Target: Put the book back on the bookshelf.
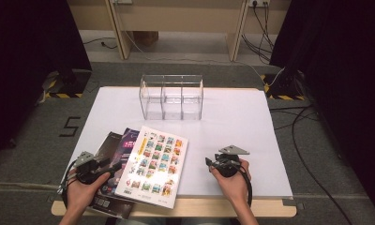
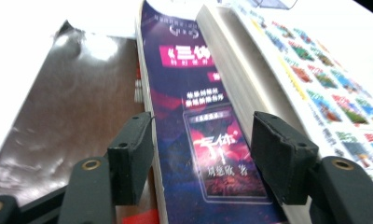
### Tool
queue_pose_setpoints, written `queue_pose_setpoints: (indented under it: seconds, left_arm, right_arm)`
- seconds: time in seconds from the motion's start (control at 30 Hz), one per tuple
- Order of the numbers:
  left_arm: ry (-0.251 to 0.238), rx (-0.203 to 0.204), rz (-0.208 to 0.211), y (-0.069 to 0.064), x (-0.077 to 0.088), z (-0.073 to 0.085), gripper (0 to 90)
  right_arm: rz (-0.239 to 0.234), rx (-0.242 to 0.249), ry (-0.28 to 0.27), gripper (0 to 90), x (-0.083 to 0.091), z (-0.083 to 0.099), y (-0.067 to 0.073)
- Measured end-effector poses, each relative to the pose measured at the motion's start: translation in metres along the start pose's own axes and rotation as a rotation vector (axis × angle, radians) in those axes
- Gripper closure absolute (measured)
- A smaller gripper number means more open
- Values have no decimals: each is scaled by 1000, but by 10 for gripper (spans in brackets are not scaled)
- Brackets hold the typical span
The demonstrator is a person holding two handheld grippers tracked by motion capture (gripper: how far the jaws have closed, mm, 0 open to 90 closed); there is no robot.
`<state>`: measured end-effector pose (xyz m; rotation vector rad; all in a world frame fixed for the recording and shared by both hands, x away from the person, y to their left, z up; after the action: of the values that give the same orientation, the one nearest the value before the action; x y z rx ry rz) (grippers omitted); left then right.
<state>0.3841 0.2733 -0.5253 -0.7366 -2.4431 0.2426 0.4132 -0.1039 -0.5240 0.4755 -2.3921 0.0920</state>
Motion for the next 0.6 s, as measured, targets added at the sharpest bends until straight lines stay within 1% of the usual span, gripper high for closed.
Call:
queue_pose_setpoints:
  seconds: [0.03, 0.07, 0.13, 0.23, 0.3, 0.33, 0.37, 0.4, 0.47, 0.5, 0.53, 0.57, 0.6]
  left_arm:
    - [-2, -2, 1, -2, 1, -3, 391]
    - [1, -7, 5, -3, 1, -5, 397]
    - [6, -12, 9, -6, 2, -9, 410]
    - [17, -8, 39, -15, 1, -16, 421]
    - [33, -8, 58, -21, 0, -20, 423]
    - [33, -8, 58, -21, 0, -20, 425]
    - [38, 9, 84, -26, -2, -25, 428]
    - [46, 11, 90, -28, -4, -27, 429]
    - [62, 6, 102, -32, -7, -31, 435]
    - [62, 6, 102, -32, -7, -31, 438]
    - [88, 12, 131, -37, -14, -35, 437]
    - [105, 20, 139, -38, -18, -35, 437]
    - [121, 27, 138, -38, -22, -35, 437]
  right_arm:
    - [-12, -3, 9, 544, 0, 0, 3]
    - [-36, -1, 26, 531, 0, 1, 8]
    - [-57, -5, 43, 516, -2, 2, 15]
    - [-88, -18, 55, 508, -4, 2, 24]
    - [-113, -27, 59, 503, -5, -1, 30]
    - [-113, -27, 59, 503, -5, -1, 30]
    - [-140, -34, 67, 503, -5, -5, 37]
    - [-150, -41, 74, 503, -5, -6, 39]
    - [-169, -37, 86, 501, -7, -9, 46]
    - [-169, -37, 86, 501, -7, -9, 46]
    - [-193, -32, 96, 500, -10, -11, 54]
    - [-203, -37, 103, 500, -10, -12, 57]
    - [-214, -37, 109, 501, -12, -12, 60]
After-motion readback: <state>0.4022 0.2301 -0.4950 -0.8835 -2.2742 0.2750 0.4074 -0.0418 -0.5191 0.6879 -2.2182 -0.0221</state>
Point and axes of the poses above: each handheld gripper's, and its own axes: x roughly backward along the jaws, z roughly out of its underside, y roughly to its left, the point moved 8 cm from there along -x, roughly forward along the jaws, and after that the axes turned 8 degrees about z, right-handed, at the moved point
